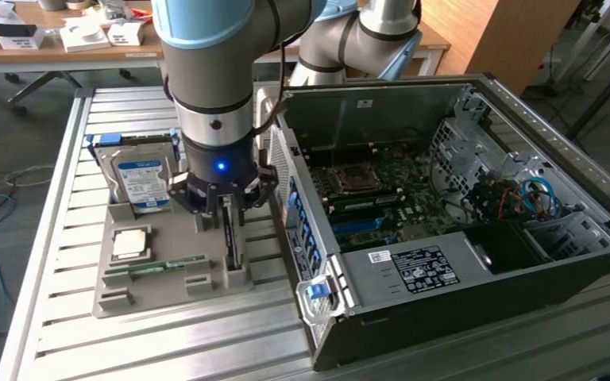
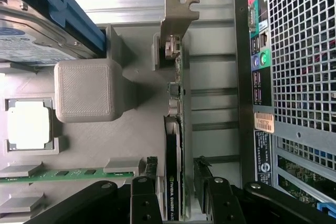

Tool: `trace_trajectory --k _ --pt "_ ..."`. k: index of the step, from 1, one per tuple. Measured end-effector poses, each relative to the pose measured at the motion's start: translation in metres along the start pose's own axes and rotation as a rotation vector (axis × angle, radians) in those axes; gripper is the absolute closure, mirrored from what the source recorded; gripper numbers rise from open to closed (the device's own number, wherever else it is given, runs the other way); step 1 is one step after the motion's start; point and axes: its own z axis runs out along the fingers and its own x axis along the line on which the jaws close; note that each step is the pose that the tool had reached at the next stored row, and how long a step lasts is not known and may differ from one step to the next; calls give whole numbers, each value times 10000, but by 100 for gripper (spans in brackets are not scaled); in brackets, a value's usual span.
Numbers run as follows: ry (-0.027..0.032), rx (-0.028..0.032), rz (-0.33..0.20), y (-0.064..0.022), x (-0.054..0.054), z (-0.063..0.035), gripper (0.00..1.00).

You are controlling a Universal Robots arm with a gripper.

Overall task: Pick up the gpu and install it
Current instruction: 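Pick up the gpu and move the gpu toward the slot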

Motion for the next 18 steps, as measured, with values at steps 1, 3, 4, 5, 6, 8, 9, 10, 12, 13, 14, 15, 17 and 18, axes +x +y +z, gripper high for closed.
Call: trace_trajectory --k 1,3,4,5,6,8,9,10,12,13,14,15,17,18 --pt "1 1 3 -1 0 5 58" --pt "1 2 4 -1 0 5 58" --pt "1 2 4 -1 0 6 58" --pt "1 2 4 -1 0 6 58" --pt "0 1 4 -1 0 6 58" --pt "0 1 5 -1 0 7 58" --pt "0 1 5 -1 0 7 58" --pt "0 1 4 -1 0 7 58" --pt "-3 -1 6 12 0 15 58" --pt "-2 0 12 23 2 18 58" --pt "-2 1 21 32 3 21 58" --pt "-2 0 25 34 3 24 58" --pt "-3 0 31 33 3 35 58" --pt "-3 1 35 33 3 46 58"
